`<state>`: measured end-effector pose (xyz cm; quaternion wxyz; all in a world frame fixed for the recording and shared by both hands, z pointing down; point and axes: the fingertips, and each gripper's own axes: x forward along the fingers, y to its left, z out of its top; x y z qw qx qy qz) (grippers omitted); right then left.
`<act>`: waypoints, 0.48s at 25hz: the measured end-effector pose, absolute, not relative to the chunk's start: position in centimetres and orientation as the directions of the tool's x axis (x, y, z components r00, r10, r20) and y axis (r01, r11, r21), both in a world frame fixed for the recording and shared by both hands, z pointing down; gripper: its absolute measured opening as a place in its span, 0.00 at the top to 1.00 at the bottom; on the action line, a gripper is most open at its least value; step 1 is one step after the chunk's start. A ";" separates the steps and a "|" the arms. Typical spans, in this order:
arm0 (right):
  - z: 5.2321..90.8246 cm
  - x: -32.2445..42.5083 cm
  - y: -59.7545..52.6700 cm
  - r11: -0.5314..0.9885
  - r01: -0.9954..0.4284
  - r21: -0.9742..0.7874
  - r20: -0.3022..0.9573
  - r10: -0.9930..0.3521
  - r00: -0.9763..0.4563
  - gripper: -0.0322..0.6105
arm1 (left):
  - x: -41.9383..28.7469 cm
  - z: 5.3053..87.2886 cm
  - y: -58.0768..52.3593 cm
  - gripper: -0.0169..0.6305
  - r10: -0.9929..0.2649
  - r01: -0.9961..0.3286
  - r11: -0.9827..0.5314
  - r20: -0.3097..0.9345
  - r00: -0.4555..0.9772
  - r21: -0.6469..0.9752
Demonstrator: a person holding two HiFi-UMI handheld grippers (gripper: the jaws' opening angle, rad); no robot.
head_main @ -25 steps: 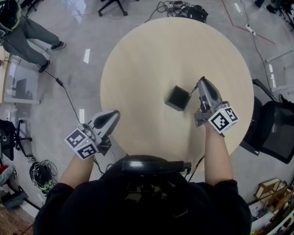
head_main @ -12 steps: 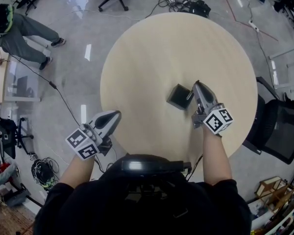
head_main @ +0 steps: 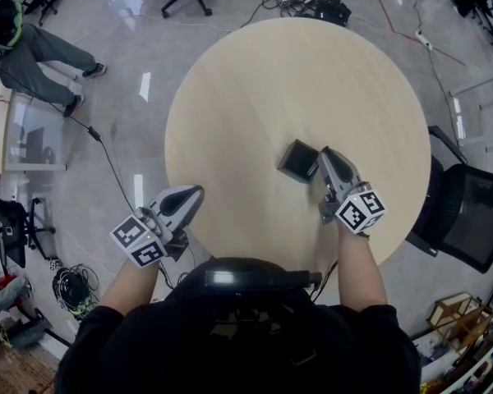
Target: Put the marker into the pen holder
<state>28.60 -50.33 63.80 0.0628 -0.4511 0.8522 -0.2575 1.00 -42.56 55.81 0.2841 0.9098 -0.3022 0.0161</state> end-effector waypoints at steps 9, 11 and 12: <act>65.4 28.5 -47.8 0.467 -0.756 -0.459 0.186 -0.781 -0.596 0.86 | 1.4 55.8 -42.3 0.97 -0.532 -0.551 -0.661 0.199 0.823 0.510; 65.9 28.3 -47.3 0.471 -0.761 -0.445 0.207 -0.773 -0.599 0.86 | 1.5 55.8 -42.3 0.97 -0.530 -0.549 -0.662 0.199 0.824 0.510; 66.2 28.2 -47.1 0.474 -0.765 -0.437 0.220 -0.768 -0.601 0.86 | 1.5 55.8 -42.3 0.97 -0.529 -0.548 -0.662 0.199 0.825 0.511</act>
